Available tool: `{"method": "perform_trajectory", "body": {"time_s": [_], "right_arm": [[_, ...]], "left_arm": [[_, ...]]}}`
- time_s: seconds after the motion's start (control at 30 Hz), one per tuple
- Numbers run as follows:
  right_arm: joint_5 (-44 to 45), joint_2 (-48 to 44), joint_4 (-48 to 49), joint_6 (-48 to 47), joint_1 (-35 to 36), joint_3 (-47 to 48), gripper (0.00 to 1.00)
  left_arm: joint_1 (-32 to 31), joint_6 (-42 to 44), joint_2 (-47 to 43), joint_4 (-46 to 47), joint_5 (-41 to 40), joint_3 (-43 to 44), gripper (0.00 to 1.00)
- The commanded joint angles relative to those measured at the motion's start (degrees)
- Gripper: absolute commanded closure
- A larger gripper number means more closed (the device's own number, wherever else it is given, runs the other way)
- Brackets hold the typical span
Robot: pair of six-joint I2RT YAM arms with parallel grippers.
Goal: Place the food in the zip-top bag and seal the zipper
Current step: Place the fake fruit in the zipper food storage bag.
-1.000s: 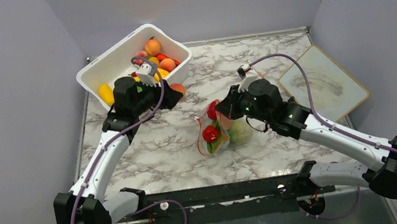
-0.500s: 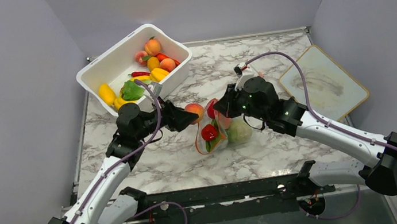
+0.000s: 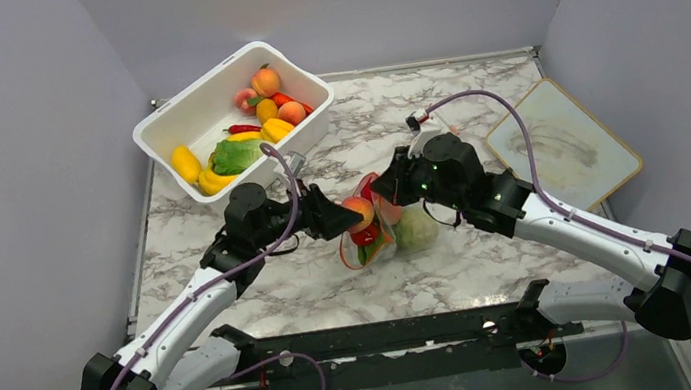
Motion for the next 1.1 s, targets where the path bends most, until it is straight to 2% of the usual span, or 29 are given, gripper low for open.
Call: {"method": "perform_trajectory", "body": {"time_s": [0.0, 0.13, 0.43, 0.63, 0.77, 0.9, 1.07], "right_arm": [[-1.7, -1.2, 2.2, -1.1, 0.1, 1.6, 0.99], [-3.7, -2.3, 3.1, -1.9, 0.1, 0.7, 0.99], [-12.4, -3.5, 7.9, -4.8, 0.1, -1.9, 0.99], [-12.3, -3.6, 8.3, -4.6, 0.1, -2.5, 0.99], [-9.3, -4.2, 7.4, -4.6, 0.1, -1.8, 0.99], [-7.5, -4.2, 6.4, -4.6, 0.1, -1.5, 0.99], [-5.7, -4.6, 5.1, -4.6, 0.1, -1.4, 0.99]], "left_arm": [[-1.8, -0.5, 2.2, 1.0, -4.6, -0.4, 0.68], [-2.9, 1.0, 4.8, -2.0, -8.6, 1.0, 0.71], [-4.5, 3.4, 7.4, -5.1, -16.7, 4.2, 0.69], [-5.2, 4.3, 8.6, -5.5, -16.6, 5.7, 0.52], [-5.5, 3.8, 8.7, -6.3, -14.4, 6.2, 0.32], [-5.7, 5.1, 6.5, -6.5, -13.4, 6.4, 0.25], [-5.7, 7.8, 4.2, -11.1, -15.3, 9.2, 0.17]]}}
